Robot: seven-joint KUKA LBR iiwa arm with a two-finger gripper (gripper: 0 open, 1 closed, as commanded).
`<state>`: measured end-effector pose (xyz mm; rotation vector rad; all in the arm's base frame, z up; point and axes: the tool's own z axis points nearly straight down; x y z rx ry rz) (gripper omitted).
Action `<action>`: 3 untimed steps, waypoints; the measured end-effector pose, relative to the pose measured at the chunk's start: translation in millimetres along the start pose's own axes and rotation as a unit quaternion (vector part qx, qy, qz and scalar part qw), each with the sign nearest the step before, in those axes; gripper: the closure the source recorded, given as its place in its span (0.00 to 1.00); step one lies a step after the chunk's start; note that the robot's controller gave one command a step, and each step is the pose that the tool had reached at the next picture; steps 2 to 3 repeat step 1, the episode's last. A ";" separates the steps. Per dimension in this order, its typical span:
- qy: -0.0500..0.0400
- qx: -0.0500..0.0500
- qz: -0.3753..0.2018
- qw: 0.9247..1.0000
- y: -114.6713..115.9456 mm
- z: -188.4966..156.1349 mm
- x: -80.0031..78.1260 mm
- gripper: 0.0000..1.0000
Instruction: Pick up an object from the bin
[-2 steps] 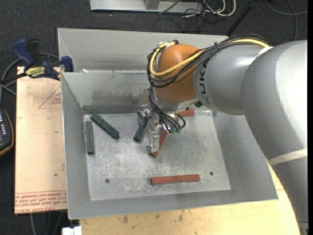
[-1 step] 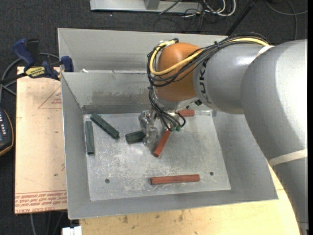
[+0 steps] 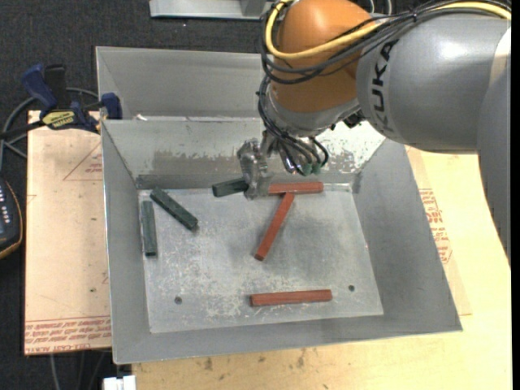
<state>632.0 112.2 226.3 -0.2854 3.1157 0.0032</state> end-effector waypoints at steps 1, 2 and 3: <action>0.004 0.000 -0.105 0.994 -9.9 1.5 -11.3 1.00; 0.004 0.000 -0.105 0.994 -9.9 1.5 -11.3 1.00; 0.004 0.000 -0.105 0.994 -9.9 1.5 -11.3 1.00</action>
Offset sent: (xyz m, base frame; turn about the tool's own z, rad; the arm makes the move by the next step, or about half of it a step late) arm 0.0119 -0.0080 -0.0017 -0.2125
